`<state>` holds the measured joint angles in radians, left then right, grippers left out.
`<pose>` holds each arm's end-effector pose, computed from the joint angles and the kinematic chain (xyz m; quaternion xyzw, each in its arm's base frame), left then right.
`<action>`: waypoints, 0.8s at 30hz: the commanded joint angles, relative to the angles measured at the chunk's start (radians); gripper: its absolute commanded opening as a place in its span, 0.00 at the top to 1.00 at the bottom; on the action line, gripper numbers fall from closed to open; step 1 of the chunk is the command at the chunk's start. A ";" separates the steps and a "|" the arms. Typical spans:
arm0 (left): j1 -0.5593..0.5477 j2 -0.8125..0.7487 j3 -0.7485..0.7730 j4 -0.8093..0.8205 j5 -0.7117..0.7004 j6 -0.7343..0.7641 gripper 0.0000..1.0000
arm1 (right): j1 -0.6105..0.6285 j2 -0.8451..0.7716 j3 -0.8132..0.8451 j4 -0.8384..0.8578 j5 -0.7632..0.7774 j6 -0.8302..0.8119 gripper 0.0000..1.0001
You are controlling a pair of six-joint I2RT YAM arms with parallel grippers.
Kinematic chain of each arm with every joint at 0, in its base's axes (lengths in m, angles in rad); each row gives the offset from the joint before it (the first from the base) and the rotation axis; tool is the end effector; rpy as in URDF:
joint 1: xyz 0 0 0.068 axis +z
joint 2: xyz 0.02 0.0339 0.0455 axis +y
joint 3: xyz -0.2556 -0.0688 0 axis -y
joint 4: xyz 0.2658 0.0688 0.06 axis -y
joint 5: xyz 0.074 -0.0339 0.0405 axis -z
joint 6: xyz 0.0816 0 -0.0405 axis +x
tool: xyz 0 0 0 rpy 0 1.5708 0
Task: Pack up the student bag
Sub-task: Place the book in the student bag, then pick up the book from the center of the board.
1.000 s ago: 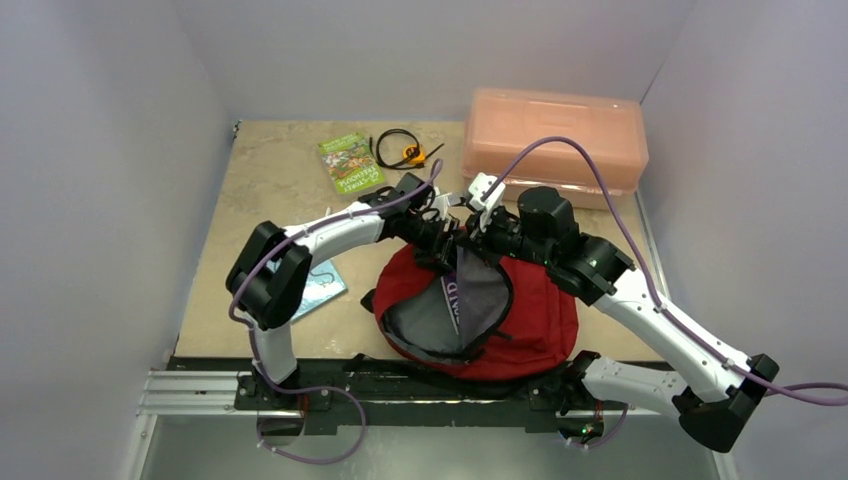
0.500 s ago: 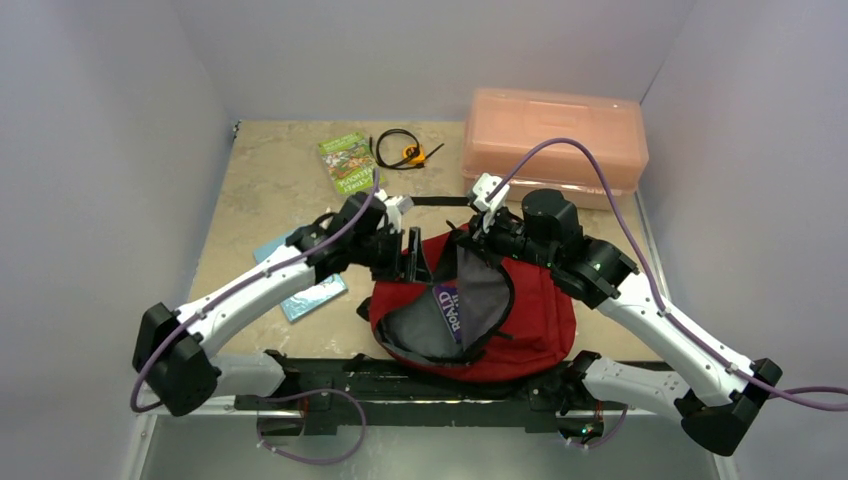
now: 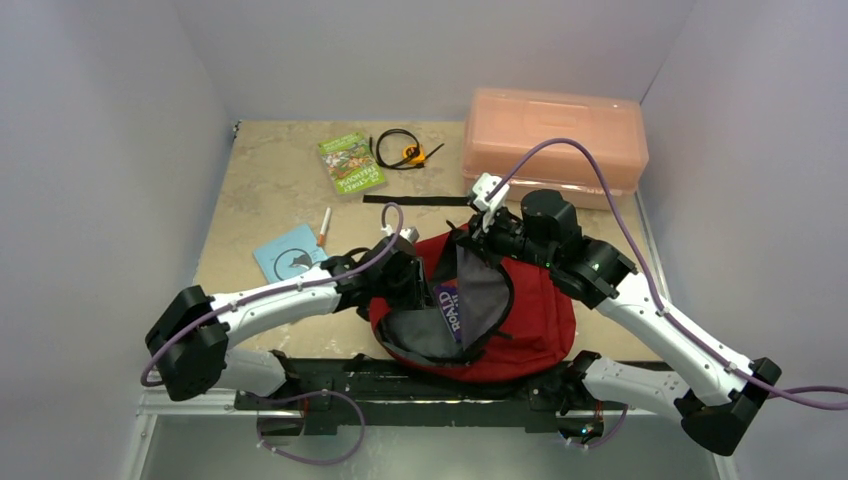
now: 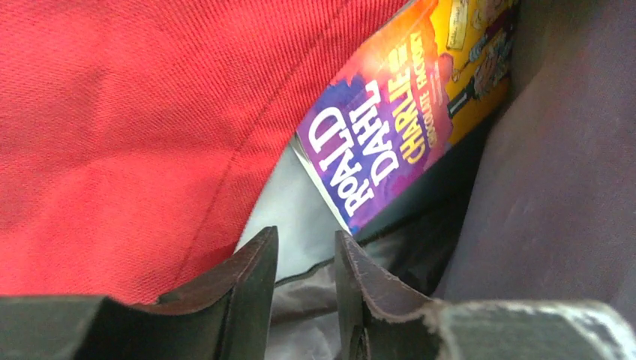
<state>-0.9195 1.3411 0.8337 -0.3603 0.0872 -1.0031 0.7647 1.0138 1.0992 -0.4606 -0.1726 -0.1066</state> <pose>0.1906 -0.2617 0.1672 -0.0242 0.9378 -0.3055 0.1634 0.1983 0.2097 0.3563 -0.3915 0.7261 0.2486 0.5076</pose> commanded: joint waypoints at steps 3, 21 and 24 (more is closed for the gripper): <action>0.034 -0.187 0.030 -0.042 -0.194 0.065 0.55 | 0.002 -0.013 -0.020 0.093 0.131 0.096 1.00; 0.847 -0.314 -0.006 -0.005 0.071 0.144 0.00 | 0.002 0.006 -0.013 0.062 0.331 0.161 1.00; 0.847 -0.171 0.016 0.194 0.006 0.067 0.01 | 0.002 0.009 -0.025 0.066 0.303 0.180 1.00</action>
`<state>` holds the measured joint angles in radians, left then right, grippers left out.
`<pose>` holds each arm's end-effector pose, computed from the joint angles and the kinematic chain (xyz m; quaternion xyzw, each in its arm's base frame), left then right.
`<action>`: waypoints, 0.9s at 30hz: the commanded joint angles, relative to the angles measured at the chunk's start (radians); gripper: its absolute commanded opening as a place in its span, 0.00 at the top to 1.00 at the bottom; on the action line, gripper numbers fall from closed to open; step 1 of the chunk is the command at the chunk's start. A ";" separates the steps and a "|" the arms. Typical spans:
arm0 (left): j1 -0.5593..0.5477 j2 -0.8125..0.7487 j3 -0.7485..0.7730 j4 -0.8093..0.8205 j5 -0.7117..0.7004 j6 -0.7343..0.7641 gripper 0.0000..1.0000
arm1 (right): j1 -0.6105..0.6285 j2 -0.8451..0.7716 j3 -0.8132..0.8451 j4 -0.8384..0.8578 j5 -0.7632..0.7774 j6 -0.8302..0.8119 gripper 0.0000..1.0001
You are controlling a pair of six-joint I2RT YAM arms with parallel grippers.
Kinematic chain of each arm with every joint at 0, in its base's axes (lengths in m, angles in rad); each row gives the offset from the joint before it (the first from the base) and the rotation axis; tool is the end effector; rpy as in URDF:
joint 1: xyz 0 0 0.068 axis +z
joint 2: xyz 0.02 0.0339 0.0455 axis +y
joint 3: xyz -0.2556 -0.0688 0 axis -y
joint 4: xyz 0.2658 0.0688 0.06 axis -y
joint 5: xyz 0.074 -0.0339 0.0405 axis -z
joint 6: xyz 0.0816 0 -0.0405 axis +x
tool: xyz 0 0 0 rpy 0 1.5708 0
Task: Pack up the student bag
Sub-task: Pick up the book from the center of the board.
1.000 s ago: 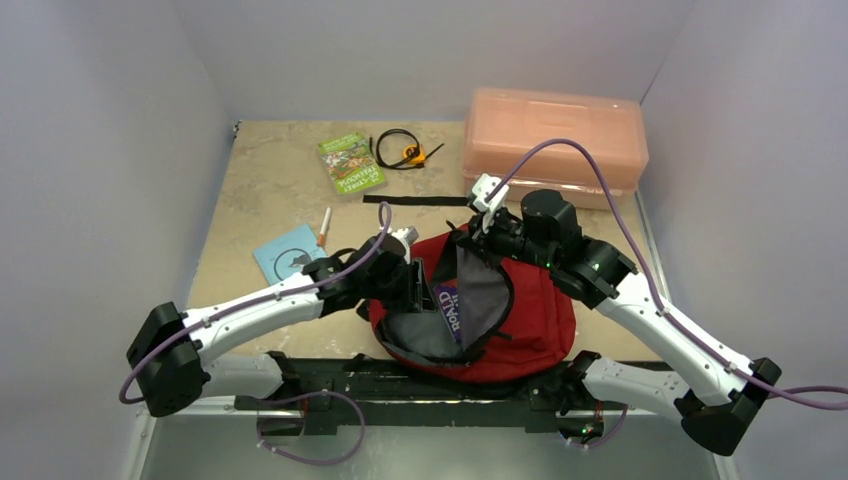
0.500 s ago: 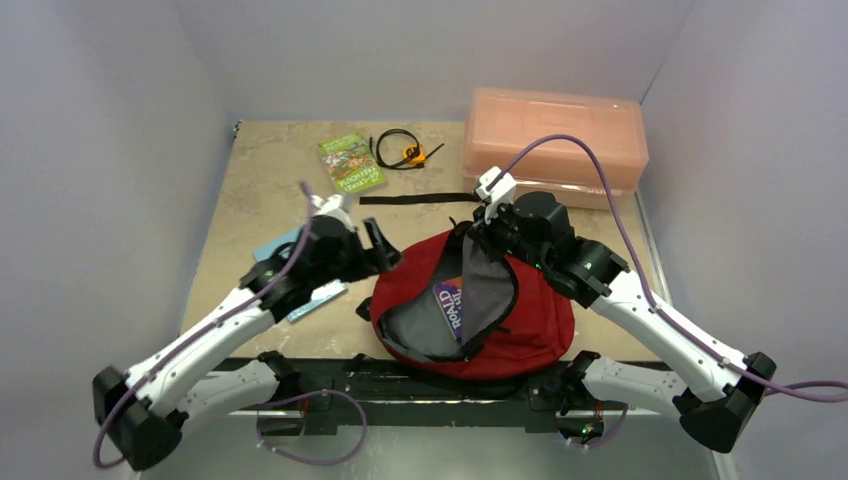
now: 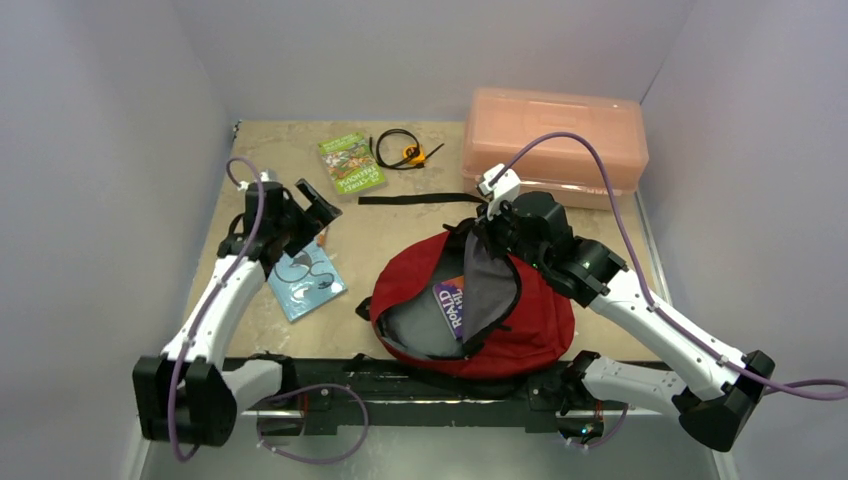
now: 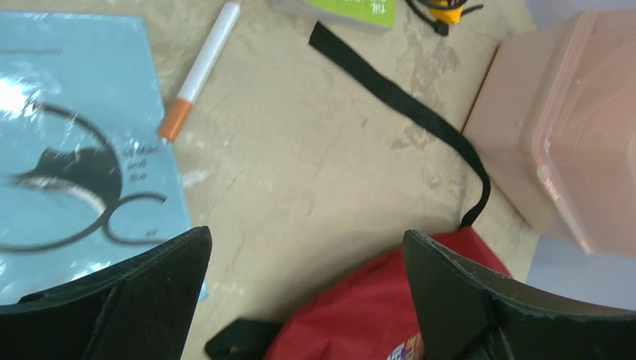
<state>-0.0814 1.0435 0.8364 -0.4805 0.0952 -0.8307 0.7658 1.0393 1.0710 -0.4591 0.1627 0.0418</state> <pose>0.2822 -0.0308 0.2399 -0.3115 0.8478 -0.2266 0.3643 0.2217 0.1948 0.3382 -0.2557 0.7995 0.1490 0.5228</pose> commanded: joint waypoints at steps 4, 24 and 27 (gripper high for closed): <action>0.009 0.333 0.149 0.382 -0.147 -0.101 0.05 | 0.001 -0.034 -0.011 0.079 -0.072 0.052 1.00; 0.008 0.962 0.575 0.382 -0.111 -0.189 0.16 | 0.001 -0.051 0.001 0.089 -0.098 0.017 1.00; 0.008 0.981 0.571 0.429 -0.100 -0.189 0.32 | 0.001 -0.049 0.004 0.091 -0.099 0.013 1.00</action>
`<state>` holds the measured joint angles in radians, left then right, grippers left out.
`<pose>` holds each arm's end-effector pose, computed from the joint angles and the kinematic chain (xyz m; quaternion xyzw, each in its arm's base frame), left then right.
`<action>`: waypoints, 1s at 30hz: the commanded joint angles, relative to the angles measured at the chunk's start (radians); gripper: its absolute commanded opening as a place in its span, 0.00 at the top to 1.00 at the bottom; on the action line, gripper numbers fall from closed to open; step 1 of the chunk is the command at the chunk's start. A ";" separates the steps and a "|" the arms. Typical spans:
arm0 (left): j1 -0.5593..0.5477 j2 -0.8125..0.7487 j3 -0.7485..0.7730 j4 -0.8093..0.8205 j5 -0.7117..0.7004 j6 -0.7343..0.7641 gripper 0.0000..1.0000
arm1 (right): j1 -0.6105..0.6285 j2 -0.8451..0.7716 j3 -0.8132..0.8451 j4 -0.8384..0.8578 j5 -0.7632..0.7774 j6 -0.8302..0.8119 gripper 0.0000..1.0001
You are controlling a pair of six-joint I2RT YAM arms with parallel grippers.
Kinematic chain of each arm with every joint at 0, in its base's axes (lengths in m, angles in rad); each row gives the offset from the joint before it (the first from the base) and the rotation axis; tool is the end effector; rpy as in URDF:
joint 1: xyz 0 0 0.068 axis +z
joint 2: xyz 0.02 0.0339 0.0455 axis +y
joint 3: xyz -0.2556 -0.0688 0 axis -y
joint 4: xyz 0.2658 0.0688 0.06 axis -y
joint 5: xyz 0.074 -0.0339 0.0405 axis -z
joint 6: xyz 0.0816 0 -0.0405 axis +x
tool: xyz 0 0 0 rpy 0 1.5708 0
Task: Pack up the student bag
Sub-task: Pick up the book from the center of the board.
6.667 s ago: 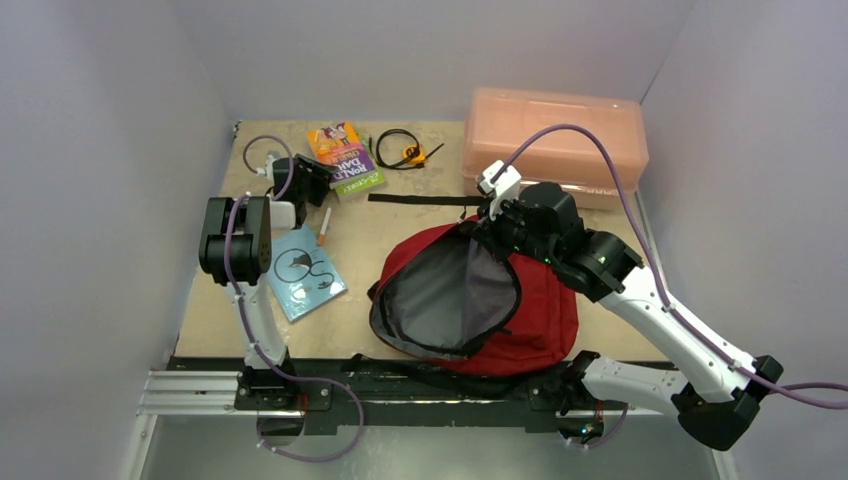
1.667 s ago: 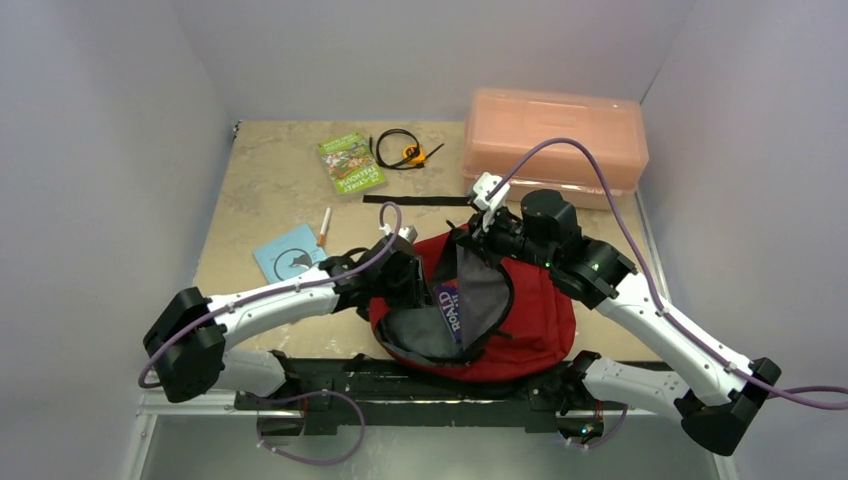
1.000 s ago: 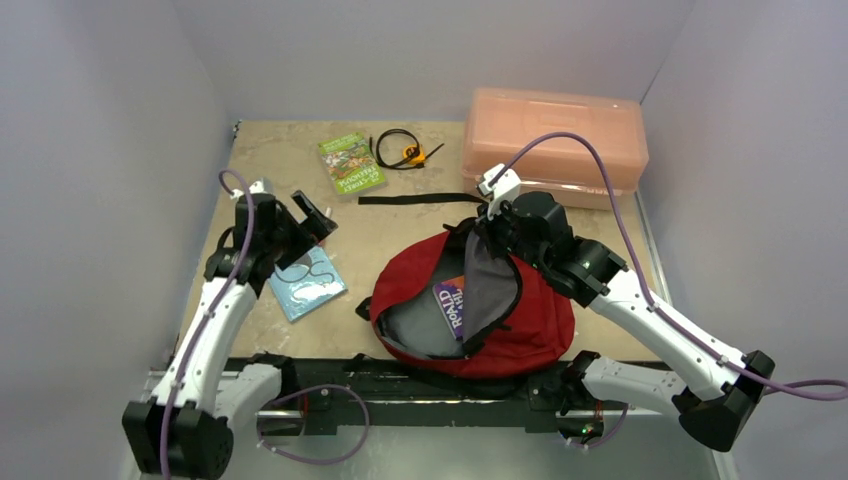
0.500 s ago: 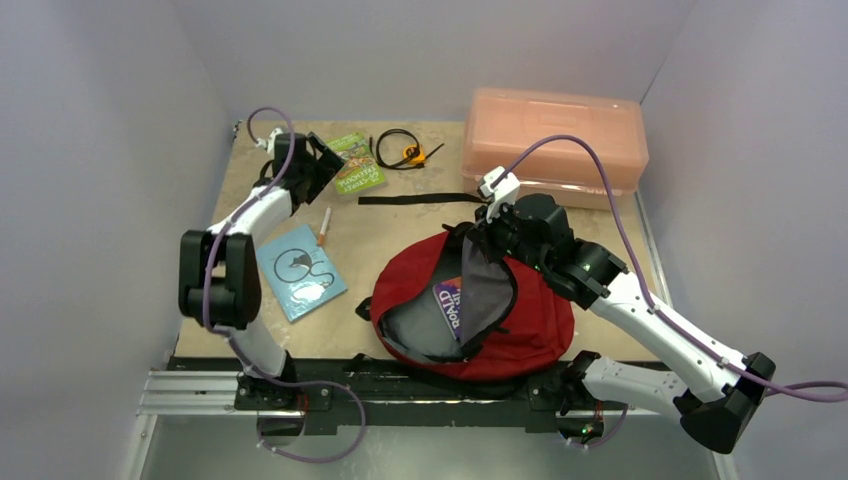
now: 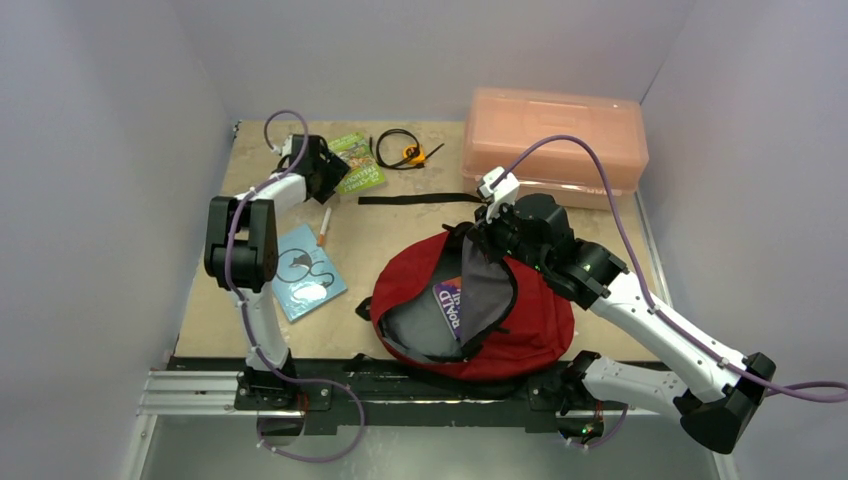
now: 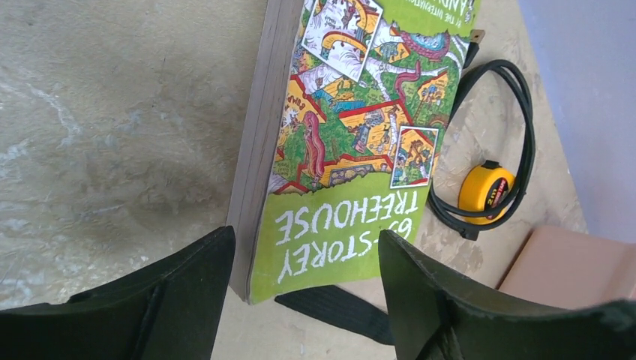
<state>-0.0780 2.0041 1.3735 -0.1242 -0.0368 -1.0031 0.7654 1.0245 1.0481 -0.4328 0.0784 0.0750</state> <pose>0.4894 -0.0352 0.1306 -0.4161 0.8181 -0.1897 0.3488 0.2165 0.1991 0.3363 -0.2624 0.7934 0.1937 0.5139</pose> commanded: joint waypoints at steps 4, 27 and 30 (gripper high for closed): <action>0.006 0.016 -0.014 0.187 0.074 -0.041 0.42 | 0.001 -0.032 0.025 0.068 -0.026 -0.017 1.00; 0.004 0.006 -0.085 0.435 0.138 -0.078 0.65 | 0.001 -0.038 0.012 0.067 -0.022 -0.024 1.00; 0.004 0.008 -0.070 0.395 0.133 -0.057 0.64 | 0.001 -0.034 0.015 0.068 -0.022 -0.026 1.00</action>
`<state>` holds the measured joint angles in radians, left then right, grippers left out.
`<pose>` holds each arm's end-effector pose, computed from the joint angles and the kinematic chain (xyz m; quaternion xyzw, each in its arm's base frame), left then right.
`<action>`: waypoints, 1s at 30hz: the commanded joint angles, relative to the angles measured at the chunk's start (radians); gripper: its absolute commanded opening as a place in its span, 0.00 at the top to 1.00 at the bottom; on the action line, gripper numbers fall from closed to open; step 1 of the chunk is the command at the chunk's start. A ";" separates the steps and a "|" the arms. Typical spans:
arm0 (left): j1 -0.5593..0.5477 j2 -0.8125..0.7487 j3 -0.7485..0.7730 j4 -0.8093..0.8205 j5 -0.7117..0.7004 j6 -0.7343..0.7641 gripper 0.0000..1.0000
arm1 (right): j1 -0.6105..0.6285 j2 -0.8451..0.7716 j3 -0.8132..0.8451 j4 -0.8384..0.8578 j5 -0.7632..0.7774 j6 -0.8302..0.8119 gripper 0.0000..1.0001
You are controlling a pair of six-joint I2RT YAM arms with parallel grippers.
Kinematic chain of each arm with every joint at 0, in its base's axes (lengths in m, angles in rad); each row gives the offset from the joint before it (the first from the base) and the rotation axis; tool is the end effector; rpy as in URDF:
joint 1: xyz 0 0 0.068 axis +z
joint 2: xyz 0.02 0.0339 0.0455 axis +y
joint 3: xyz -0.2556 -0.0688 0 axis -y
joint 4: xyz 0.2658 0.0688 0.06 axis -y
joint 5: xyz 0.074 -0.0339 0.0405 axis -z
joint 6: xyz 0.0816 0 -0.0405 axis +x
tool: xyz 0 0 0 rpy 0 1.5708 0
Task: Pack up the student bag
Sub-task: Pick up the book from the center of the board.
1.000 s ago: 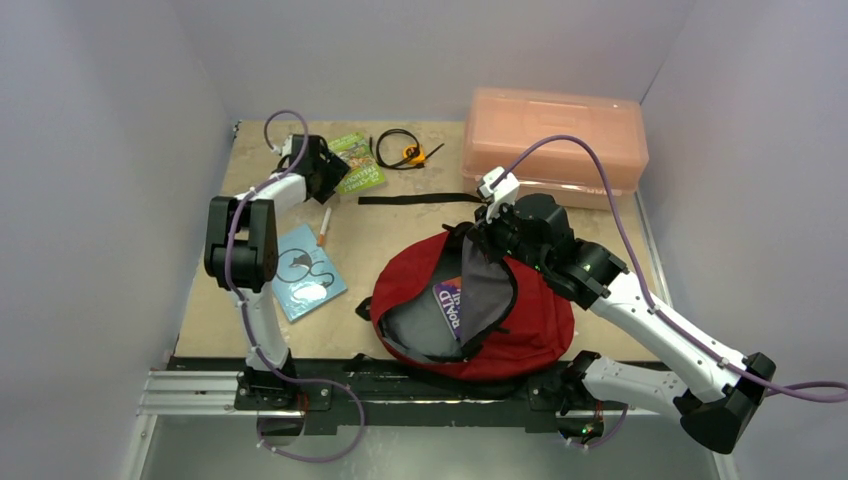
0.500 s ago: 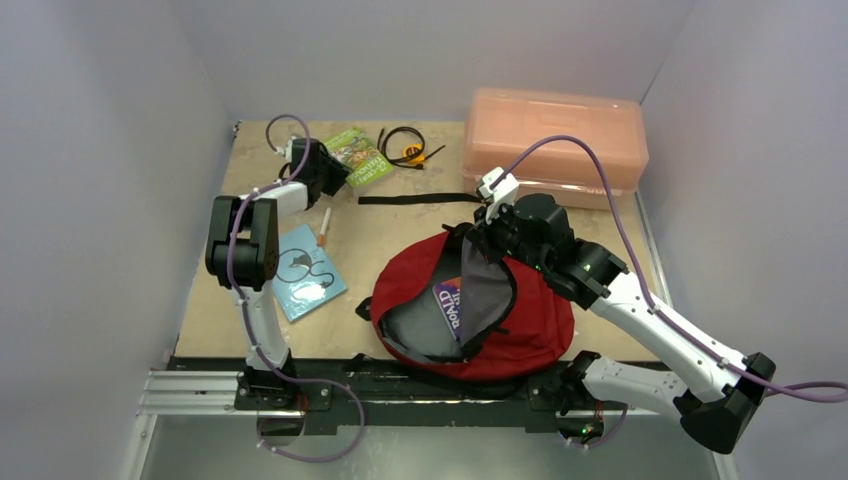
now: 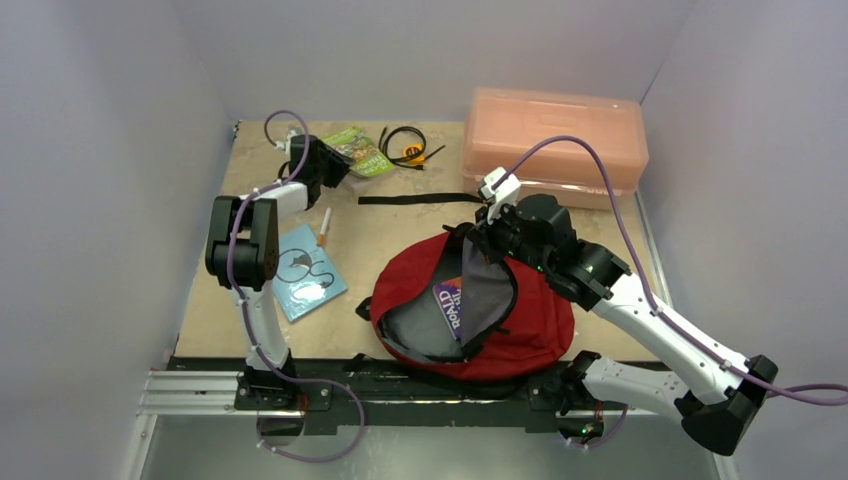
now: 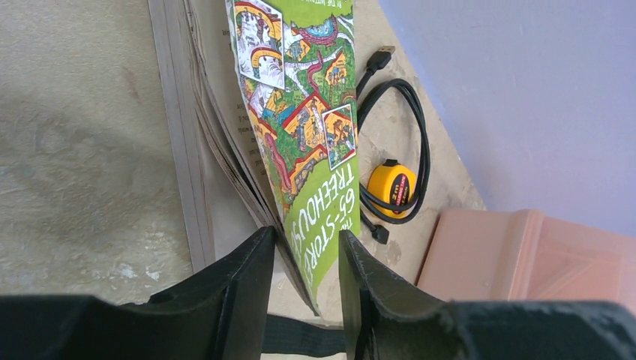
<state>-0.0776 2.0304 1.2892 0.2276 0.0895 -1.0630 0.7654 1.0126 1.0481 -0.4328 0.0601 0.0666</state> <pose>0.5031 -0.0464 0.1311 -0.3882 0.7707 -0.3045 0.4032 0.2136 0.1984 0.3395 -0.2693 0.7878 0.2007 0.5163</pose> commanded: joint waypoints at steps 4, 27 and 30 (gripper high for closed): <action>0.004 0.014 0.065 -0.075 0.020 -0.008 0.60 | 0.001 -0.023 0.013 0.072 -0.003 -0.021 1.00; 0.060 -0.167 0.194 -0.404 0.156 0.110 1.00 | 0.001 0.123 0.074 0.048 -0.167 0.091 0.41; 0.077 -0.185 0.208 -0.422 0.228 0.107 1.00 | 0.002 0.193 0.137 0.048 -0.266 0.228 0.21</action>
<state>-0.0364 1.9194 1.4418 -0.1677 0.1986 -0.9810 0.7654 1.1431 1.0821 -0.4259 -0.0517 0.1318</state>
